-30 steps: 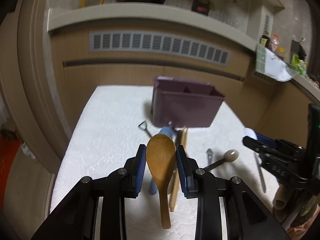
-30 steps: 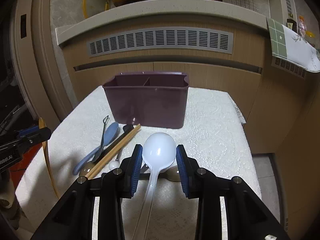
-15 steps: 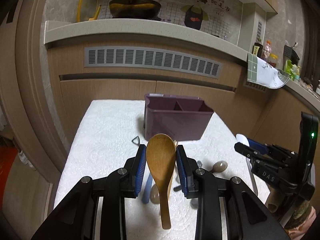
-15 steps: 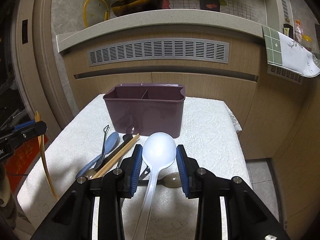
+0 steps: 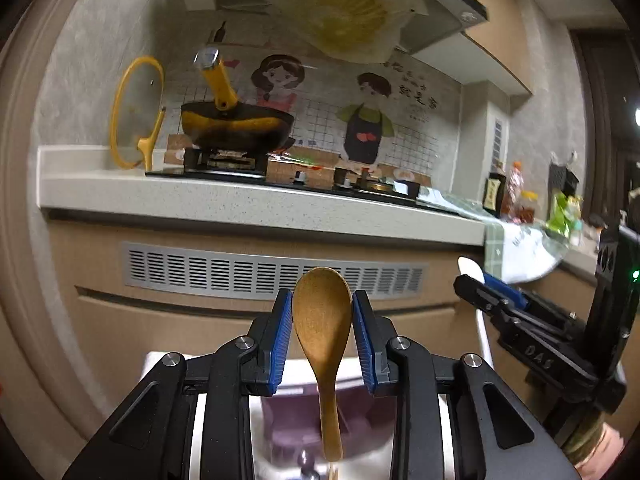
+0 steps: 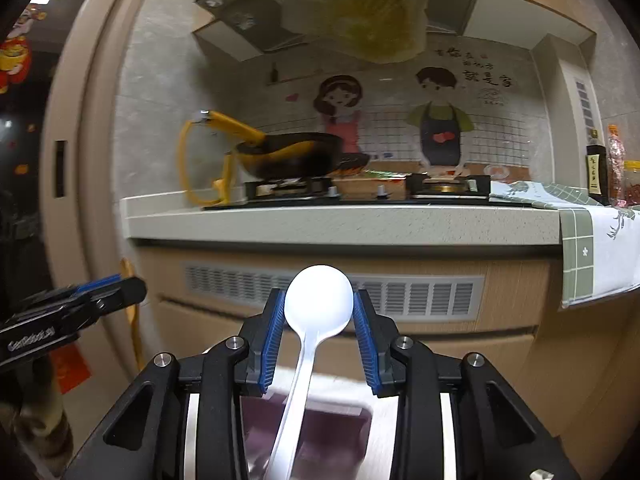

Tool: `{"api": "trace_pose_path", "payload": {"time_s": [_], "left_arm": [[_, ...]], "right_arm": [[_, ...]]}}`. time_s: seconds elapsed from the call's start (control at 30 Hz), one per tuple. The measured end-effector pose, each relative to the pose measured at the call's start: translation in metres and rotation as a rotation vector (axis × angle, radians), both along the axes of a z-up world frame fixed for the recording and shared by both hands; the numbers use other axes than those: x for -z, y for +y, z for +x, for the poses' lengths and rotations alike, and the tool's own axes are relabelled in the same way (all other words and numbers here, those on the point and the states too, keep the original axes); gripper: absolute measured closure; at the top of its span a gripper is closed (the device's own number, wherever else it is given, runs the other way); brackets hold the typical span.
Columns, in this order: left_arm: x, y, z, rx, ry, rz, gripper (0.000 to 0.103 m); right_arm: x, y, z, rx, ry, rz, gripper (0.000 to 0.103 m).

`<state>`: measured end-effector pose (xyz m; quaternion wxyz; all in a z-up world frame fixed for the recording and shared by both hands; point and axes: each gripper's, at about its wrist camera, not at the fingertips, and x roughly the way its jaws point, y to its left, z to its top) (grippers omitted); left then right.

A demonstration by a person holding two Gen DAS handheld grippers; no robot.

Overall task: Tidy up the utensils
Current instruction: 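Drop the white spoon into the caddy with the right tool while the left tool drops the wooden spoon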

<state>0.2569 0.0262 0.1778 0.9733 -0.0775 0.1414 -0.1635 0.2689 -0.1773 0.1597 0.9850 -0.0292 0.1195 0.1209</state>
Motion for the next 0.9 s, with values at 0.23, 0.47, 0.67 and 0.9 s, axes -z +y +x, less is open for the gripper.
{"api": "trace_pose_path", "payload": {"time_s": [0.23, 0.47, 0.67, 0.9], "left_arm": [[0.043, -0.010, 0.057, 0.028, 0.089, -0.024, 0.072], [0.079, -0.021, 0.084, 0.033, 0.122, -0.010, 0.072], [0.101, -0.022, 0.086, 0.047, 0.182, -0.012, 0.044], [0.098, 0.001, 0.050, -0.040, 0.217, 0.041, 0.041]], "right_arm": [[0.050, 0.012, 0.064, 0.040, 0.053, -0.023, 0.071], [0.098, 0.017, 0.080, 0.075, 0.062, -0.077, 0.071], [0.118, 0.014, 0.074, 0.049, 0.148, -0.123, 0.039], [0.114, 0.004, 0.026, 0.066, 0.177, -0.193, 0.018]]}}
